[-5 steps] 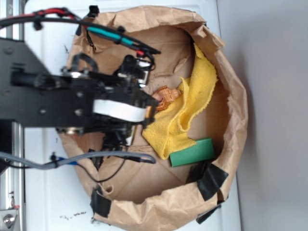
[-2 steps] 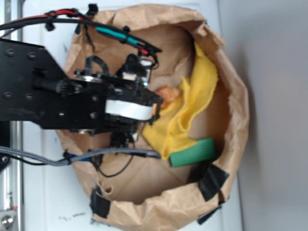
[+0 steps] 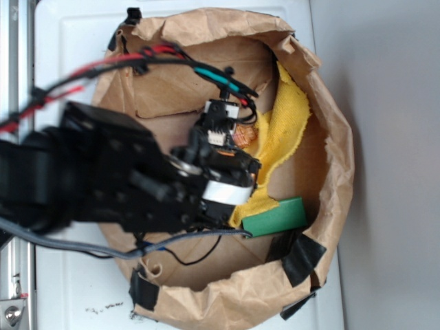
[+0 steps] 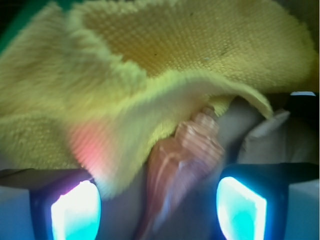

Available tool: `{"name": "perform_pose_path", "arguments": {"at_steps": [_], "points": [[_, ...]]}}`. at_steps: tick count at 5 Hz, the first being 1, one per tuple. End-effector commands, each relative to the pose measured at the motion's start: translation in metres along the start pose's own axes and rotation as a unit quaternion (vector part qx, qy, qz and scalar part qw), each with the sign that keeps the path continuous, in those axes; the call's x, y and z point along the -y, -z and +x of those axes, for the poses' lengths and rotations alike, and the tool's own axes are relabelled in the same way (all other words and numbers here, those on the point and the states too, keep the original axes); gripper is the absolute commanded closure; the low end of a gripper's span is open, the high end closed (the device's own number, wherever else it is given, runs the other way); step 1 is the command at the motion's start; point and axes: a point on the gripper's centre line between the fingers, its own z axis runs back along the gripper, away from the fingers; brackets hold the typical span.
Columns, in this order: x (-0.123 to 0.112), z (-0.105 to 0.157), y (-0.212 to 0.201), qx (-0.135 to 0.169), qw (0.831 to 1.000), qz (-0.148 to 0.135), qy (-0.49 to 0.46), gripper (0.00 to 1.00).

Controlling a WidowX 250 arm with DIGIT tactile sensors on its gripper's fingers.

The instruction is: Grab the shell.

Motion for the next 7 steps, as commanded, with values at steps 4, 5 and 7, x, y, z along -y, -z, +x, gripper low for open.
{"name": "perform_pose_path", "arguments": {"at_steps": [4,5,7], "points": [[0.0117,0.0167,0.0107,0.037,0.999,0.030,-0.005,1.00],[0.0120,0.0161,0.0097,0.040,0.999,0.030,-0.005,1.00],[0.0098,0.0150,0.0083,0.043,0.999,0.028,-0.007,1.00]]}}
